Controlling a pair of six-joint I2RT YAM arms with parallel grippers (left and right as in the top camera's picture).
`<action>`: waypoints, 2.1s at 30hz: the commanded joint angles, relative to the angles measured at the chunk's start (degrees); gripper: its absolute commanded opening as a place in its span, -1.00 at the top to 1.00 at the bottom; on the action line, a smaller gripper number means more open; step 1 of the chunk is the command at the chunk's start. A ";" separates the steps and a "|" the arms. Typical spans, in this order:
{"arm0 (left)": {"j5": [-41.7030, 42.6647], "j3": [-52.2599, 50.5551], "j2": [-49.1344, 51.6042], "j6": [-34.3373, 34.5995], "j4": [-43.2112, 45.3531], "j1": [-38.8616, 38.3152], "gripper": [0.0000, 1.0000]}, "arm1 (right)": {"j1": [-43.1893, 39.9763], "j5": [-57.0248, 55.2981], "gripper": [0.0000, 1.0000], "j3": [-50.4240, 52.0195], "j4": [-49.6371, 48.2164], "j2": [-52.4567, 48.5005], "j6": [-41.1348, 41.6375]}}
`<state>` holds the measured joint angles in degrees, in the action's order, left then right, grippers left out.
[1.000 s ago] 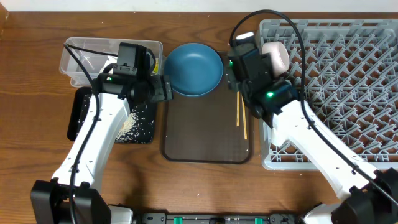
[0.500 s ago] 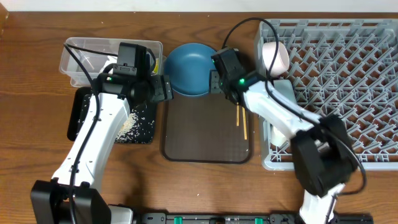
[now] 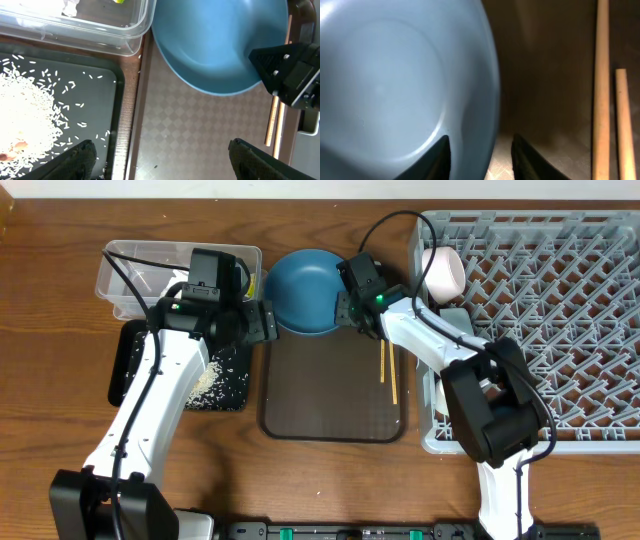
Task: Sort waste into correct bins and load items into the dishwasher rack
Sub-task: 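Lift the blue plate and carry it into the rack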
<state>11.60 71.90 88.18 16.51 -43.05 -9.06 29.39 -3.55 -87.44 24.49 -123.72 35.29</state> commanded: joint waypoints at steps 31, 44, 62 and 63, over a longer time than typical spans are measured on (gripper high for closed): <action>-0.74 -0.15 -0.96 -0.33 -0.02 0.15 -0.75 | -6.60 -26.12 0.98 -0.98 11.23 27.54 -16.63; -0.74 -0.15 -0.96 -0.33 -0.02 0.15 -0.75 | -16.11 -67.58 0.97 -0.94 11.06 32.15 -43.95; -0.74 -0.15 -0.96 -0.33 -0.02 0.15 -0.75 | -29.38 -66.29 0.97 -0.94 -16.70 19.65 -75.45; -0.74 -0.15 -0.96 -0.33 -0.02 0.15 -0.75 | -29.68 -66.29 0.99 -0.94 -18.43 18.73 -77.64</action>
<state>11.60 71.90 88.18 16.51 -43.09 -9.06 1.15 -69.01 -88.01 8.54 -102.52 -30.63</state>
